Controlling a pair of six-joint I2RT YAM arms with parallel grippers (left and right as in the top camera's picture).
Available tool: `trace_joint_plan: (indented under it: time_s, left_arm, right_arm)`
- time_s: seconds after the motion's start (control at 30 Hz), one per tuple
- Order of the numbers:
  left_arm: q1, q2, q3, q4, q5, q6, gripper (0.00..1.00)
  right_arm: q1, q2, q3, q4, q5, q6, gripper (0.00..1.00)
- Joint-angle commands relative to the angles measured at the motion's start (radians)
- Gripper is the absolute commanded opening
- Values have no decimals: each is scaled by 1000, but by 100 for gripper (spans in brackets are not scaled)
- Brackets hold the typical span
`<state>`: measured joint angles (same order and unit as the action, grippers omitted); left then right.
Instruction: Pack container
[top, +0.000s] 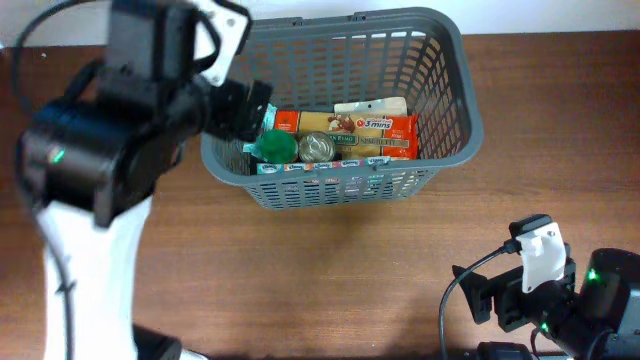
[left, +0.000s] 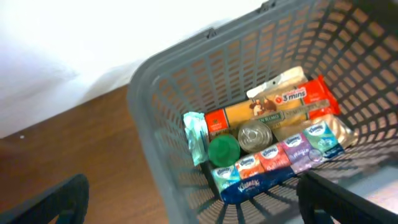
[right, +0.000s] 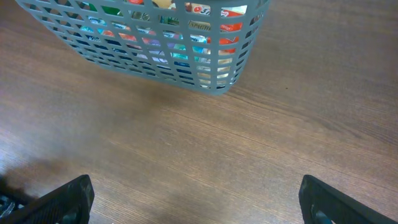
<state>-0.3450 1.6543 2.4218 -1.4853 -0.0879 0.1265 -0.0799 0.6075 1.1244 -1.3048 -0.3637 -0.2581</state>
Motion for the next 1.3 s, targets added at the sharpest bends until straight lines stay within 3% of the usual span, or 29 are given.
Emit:
trace_joint_plan:
  time_s: [0.0,0.1,0.33,0.57,0.9,1.27]
  left_arm:
    - [1,-167,-40,-5,-18,-13,99]
    - [22,-313,-194,52,-14,-27,99]
    - [154,-694,-741,272,123,-36,99]
    - [224,-999,-1155,299,137,-183,99]
    - [315,-1336,-1572,418,145,-187,99]
    - [362,-1513,-1915,622,207,-188,99]
  right_arm:
    - [-8,1,-3,3,2,9,99]
    - [-8,1,-3,3,2,9,99]
    - [-8,1,-3,3,2,9,99]
    - [-8,1,-3,3,2,9,99]
    - [-8,1,-3,3,2,9,99]
    - [-8,1,-3,3,2,9,99]
